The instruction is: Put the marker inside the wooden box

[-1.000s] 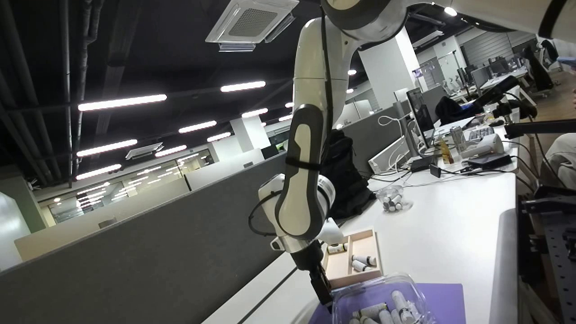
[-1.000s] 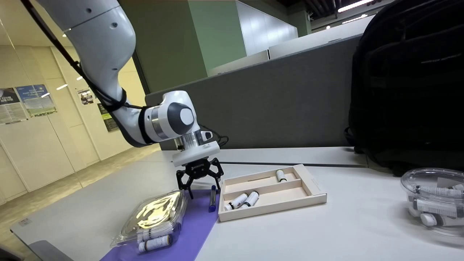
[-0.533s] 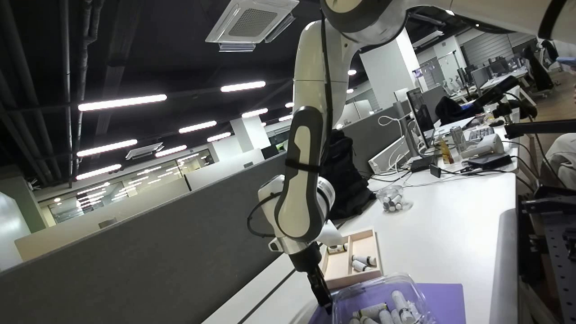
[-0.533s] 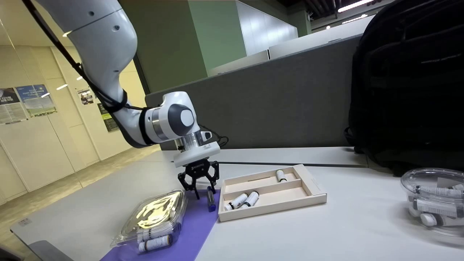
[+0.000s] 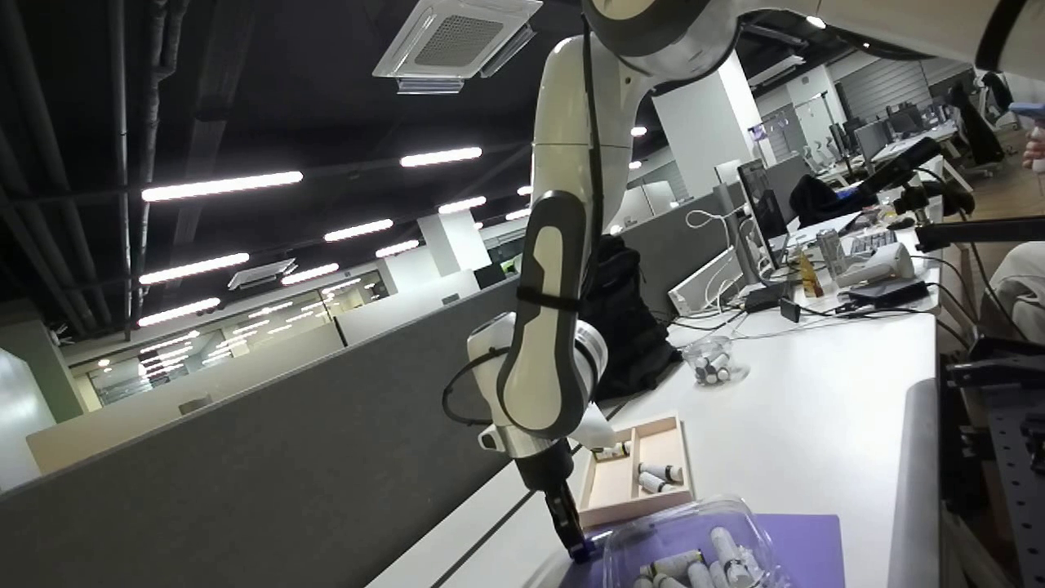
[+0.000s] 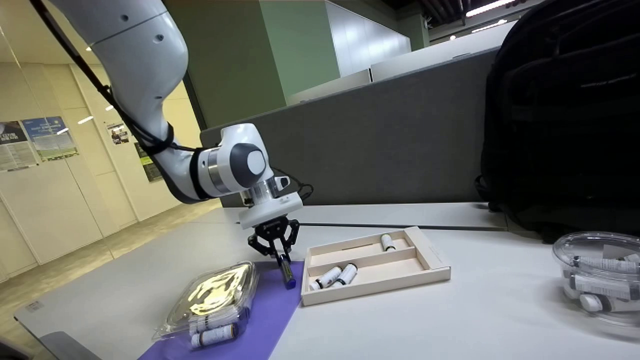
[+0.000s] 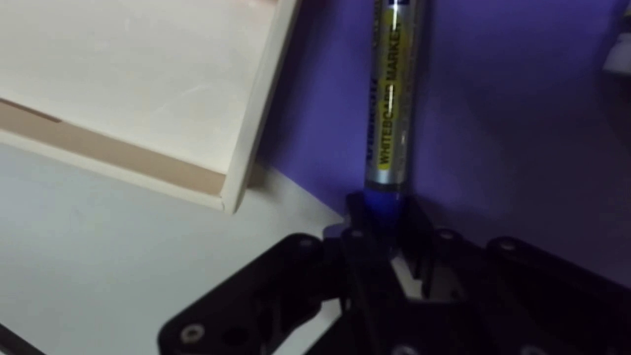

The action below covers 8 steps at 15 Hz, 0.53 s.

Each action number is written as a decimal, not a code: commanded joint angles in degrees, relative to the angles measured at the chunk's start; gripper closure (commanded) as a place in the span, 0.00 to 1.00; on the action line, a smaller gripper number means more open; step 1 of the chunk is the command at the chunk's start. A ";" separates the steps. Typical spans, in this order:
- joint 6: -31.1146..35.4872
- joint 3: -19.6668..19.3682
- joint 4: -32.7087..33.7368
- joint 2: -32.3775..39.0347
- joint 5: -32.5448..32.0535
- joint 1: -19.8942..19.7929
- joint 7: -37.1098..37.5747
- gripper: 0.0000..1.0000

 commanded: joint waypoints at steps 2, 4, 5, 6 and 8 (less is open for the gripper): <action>3.28 -1.06 -4.10 -6.27 -1.24 0.42 3.37 0.95; 4.74 -2.04 -5.13 -8.87 -1.55 0.80 4.61 0.95; 5.65 -2.76 -5.55 -10.10 -1.87 1.07 5.34 0.95; 6.49 -3.62 -5.80 -11.23 -2.35 1.30 5.84 0.95; 7.95 -5.93 -5.57 -12.51 -4.54 2.04 6.45 0.95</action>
